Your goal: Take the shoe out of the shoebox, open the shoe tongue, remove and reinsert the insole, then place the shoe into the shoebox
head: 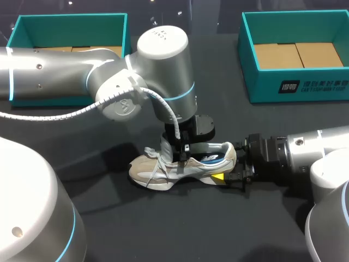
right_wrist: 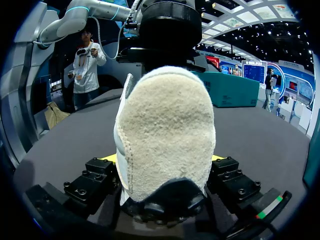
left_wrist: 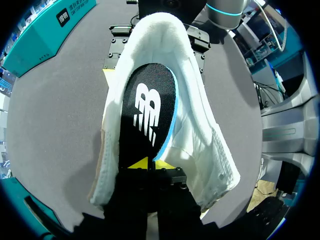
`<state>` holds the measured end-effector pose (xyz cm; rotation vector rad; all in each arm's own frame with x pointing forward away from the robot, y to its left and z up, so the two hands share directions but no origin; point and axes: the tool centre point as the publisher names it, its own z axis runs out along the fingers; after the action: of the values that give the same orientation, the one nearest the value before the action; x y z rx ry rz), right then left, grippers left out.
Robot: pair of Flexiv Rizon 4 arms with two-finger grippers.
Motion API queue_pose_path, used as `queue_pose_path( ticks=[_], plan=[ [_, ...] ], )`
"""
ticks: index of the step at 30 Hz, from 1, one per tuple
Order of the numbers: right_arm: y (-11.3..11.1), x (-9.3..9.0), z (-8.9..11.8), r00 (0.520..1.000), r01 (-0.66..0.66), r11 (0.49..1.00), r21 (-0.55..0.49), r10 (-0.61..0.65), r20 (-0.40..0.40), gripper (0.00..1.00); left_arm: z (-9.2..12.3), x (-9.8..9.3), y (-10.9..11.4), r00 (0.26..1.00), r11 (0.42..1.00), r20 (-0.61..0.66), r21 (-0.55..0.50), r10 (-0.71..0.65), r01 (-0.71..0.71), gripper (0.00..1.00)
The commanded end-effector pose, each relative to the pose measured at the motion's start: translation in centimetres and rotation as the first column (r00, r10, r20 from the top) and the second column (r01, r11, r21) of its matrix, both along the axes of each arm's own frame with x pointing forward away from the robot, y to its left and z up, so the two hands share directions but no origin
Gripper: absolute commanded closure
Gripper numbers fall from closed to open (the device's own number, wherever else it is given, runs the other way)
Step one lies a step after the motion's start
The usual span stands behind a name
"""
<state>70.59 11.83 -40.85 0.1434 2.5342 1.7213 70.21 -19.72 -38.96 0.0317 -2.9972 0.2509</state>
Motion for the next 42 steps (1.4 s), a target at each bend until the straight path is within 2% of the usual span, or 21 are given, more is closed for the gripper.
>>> queue_pose_path(
  ticks=[1,18,42],
  plan=[
    [-0.1,-0.1,-0.1,1.0,0.001,1.0,-0.004,-0.001,0.001,1.0,0.3,0.4,1.1,1.0,0.999,-0.014,-0.044,-0.002,0.002,1.0],
    [-0.1,-0.1,-0.1,1.0,0.001,1.0,-0.004,-0.001,0.001,1.0,0.7,0.4,2.7,0.998,0.996,-0.064,-0.09,-0.017,0.011,1.0],
    [-0.1,-0.1,-0.1,1.0,0.001,1.0,-0.004,-0.001,0.001,1.0,2.9,0.2,2.1,0.99,0.976,-0.128,-0.218,-0.051,0.022,1.0]
  ],
)
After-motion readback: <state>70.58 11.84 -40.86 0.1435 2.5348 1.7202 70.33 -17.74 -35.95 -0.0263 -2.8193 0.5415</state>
